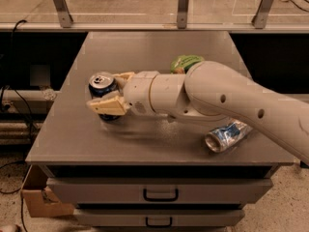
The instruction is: Knock pepsi can over
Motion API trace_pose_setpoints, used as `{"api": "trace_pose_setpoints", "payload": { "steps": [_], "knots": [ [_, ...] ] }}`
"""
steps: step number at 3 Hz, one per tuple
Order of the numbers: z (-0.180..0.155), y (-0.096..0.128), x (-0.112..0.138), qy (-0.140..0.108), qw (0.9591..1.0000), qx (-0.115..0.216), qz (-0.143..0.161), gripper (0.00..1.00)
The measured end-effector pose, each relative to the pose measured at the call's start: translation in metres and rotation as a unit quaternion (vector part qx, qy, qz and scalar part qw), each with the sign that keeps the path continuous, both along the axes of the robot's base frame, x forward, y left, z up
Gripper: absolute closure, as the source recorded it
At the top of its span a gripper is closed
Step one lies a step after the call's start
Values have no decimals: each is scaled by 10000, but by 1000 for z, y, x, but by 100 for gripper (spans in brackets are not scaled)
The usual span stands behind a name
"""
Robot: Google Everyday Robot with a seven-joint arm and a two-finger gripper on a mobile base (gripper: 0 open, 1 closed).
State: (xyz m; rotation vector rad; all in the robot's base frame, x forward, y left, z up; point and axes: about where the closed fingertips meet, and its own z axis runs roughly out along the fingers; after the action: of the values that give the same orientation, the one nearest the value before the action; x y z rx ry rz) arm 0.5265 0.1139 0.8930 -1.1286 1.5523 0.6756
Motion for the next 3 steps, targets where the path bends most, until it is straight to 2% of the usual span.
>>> {"api": "trace_pose_setpoints", "payload": {
  "steps": [1,2,3],
  "knots": [
    [3,1,6,-58,9999,16,85,64],
    [15,-2,22,-277,9991,-18,332,88],
    [36,2,60,-951,9877,-603,1087,100]
  ]
}}
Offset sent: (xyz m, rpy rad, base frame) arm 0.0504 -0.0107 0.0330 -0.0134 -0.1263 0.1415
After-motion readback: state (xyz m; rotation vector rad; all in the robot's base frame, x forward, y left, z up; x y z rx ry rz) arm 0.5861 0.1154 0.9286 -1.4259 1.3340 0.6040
